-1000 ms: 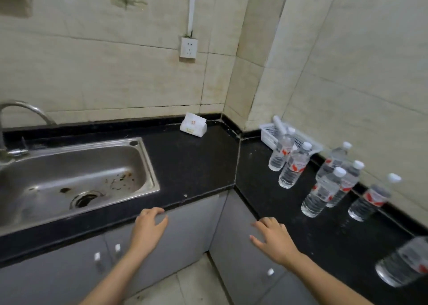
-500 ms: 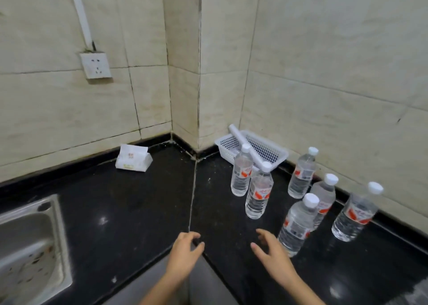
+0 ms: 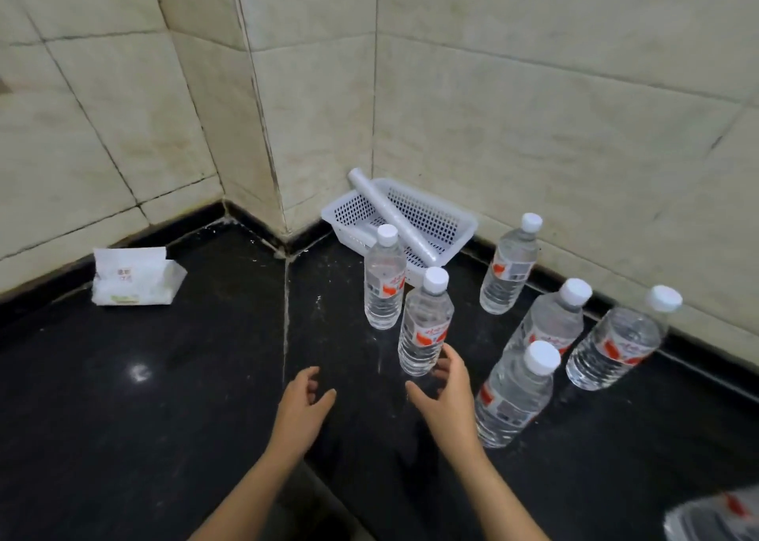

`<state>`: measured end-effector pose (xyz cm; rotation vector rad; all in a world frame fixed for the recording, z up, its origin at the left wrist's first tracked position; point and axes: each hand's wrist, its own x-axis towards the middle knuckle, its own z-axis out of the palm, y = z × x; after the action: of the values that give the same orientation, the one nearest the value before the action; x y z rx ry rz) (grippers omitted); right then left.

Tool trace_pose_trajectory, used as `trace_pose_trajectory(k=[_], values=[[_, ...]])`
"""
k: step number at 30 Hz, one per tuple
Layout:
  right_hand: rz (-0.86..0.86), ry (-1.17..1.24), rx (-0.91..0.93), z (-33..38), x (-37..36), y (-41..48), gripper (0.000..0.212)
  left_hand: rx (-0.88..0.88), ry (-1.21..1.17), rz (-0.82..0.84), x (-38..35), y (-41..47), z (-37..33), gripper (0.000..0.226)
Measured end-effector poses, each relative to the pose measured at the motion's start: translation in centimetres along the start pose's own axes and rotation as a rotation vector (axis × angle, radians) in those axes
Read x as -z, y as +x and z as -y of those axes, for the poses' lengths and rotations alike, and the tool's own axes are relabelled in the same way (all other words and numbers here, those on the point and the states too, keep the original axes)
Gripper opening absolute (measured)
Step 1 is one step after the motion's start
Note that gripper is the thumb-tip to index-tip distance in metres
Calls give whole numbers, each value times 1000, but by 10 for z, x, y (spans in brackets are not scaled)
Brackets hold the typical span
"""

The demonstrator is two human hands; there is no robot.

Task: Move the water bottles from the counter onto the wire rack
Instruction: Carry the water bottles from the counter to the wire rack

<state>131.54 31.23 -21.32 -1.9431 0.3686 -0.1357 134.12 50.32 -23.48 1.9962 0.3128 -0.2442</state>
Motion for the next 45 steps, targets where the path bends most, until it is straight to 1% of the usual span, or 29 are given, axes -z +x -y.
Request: trace_pose_trajectory(k=[2, 4, 7, 10, 11, 14, 18, 20, 23, 24, 26, 29, 31, 35, 40, 45], values=[[-90, -14, -17, 5, 2, 13, 82, -9, -24, 58, -7, 21, -9, 58], [-143, -27, -69, 10, 3, 27, 90, -39, -29, 115, -12, 44, -23, 69], [-137, -3, -118, 17, -2, 48, 104, -126, -37, 163, -16, 77, -49, 80], [-120, 82, -140, 20, -14, 64, 114, -214, -39, 204, -16, 106, -64, 89], [-129, 108, -144, 19, -19, 68, 113, -240, -24, 216, -17, 115, -67, 93], [-210, 136, -141, 19, -27, 77, 98, -289, -9, 253, -23, 139, -80, 104], [-331, 91, -211, 21, -36, 81, 82, -341, -102, 349, -42, 158, -100, 115], [-375, 56, -246, 21, -41, 78, 76, -305, -157, 346, -51, 159, -103, 108], [-441, 22, -277, 22, -44, 71, 72, -290, -159, 329, -54, 162, -105, 85], [-450, 12, -286, 21, -45, 70, 71, -298, -146, 350, -52, 165, -103, 81], [-461, -6, -306, 21, -45, 66, 71, -314, -142, 450, -45, 173, -98, 77], [-486, -30, -322, 21, -47, 61, 70, -359, -97, 621, -33, 178, -92, 74], [-509, -29, -322, 19, -49, 57, 70, -381, -81, 676, -28, 174, -88, 71], [-532, -12, -314, 16, -54, 43, 73, -399, -92, 681, -22, 164, -76, 72], [-526, 27, -305, 14, -56, 12, 75, -395, -64, 703, -7, 141, -57, 80], [-471, 10, -298, 15, -53, -33, 72, -376, -119, 673, 10, 99, -40, 82]])
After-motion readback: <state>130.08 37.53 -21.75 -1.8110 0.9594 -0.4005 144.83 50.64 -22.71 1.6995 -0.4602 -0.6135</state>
